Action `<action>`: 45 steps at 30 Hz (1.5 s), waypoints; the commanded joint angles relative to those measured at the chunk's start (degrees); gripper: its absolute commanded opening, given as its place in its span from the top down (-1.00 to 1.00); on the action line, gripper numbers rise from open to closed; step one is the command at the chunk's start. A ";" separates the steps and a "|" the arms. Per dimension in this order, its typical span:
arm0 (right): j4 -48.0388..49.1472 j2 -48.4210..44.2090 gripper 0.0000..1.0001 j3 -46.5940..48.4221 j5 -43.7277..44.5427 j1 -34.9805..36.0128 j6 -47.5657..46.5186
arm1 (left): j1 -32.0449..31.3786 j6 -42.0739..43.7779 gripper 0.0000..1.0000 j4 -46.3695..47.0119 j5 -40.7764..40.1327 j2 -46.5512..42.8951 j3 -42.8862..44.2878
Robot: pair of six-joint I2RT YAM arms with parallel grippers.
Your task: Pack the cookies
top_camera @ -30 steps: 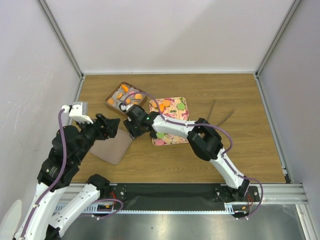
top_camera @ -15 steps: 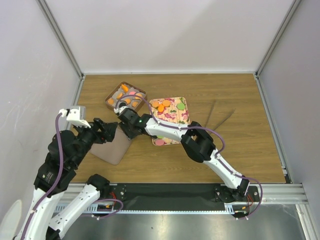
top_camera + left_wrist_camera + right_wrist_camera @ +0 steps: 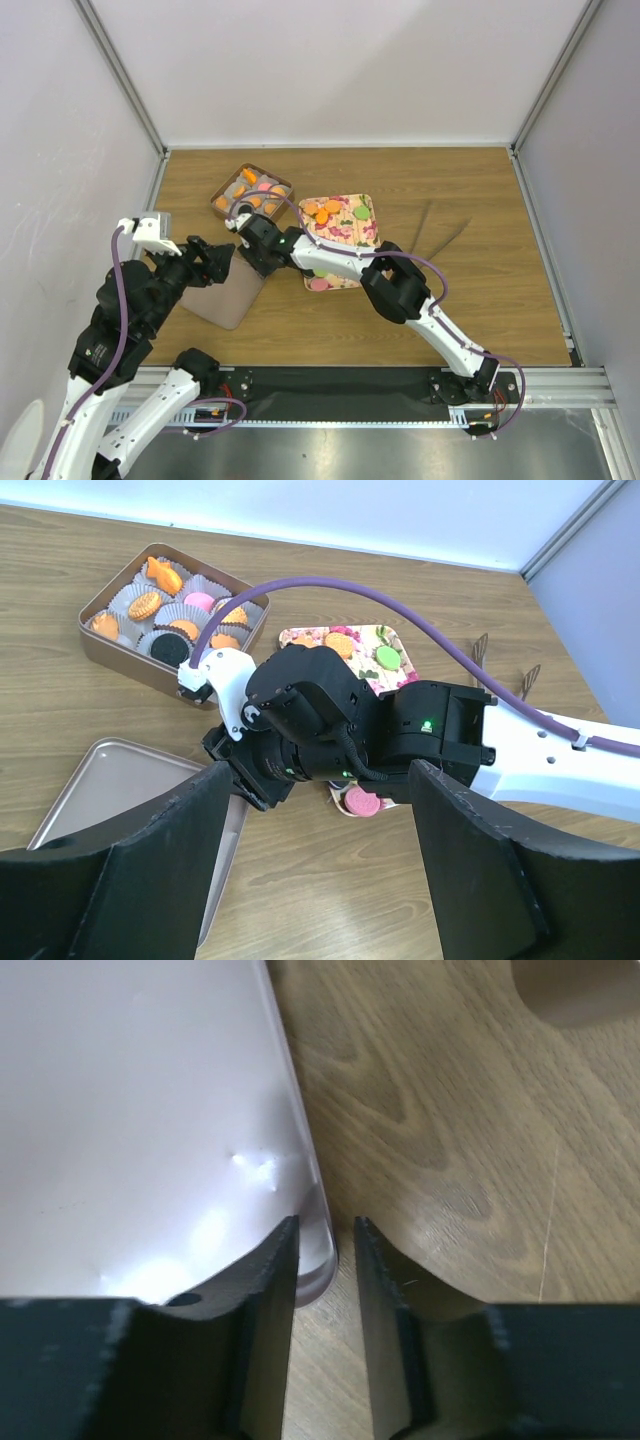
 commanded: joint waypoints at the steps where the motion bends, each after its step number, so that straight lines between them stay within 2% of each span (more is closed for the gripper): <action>1: 2.83 -0.04 0.35 -0.17 -2.52 0.09 -3.42 | 0.24 0.45 -0.55 1.33 -0.97 -0.11 -0.30; 10: 1.24 -1.44 0.73 -1.49 1.08 0.09 -4.66 | 0.24 0.01 -0.57 1.95 -2.20 0.42 0.67; 14: 1.42 -3.55 1.00 -2.63 1.26 0.09 -3.43 | 0.24 -0.34 -0.58 2.48 -3.16 0.33 1.02; 21: 1.07 -10.65 1.00 -6.14 2.49 -0.79 -1.41 | 0.24 -0.61 -0.60 2.21 -4.13 0.42 2.69; 31: 3.35 -25.77 1.00 -19.24 3.01 -3.43 2.64 | 0.24 -2.36 -0.67 4.59 -2.03 2.00 1.11; 37: 4.06 -34.30 1.00 -27.41 3.72 -7.55 8.35 | 0.24 -3.94 -0.67 6.17 0.26 5.86 1.37; 41: 5.29 -40.98 1.00 -33.30 3.72 -11.59 11.86 | 0.77 -4.82 -0.67 6.52 2.72 9.29 2.07; 44: 6.25 -46.43 1.00 -37.52 3.72 -13.88 13.45 | 4.18 -6.66 -0.61 9.23 8.94 12.28 1.29; 45: 6.43 -48.62 1.00 -38.31 4.33 -14.24 13.71 | 5.59 -7.37 -0.60 10.03 14.79 12.98 1.02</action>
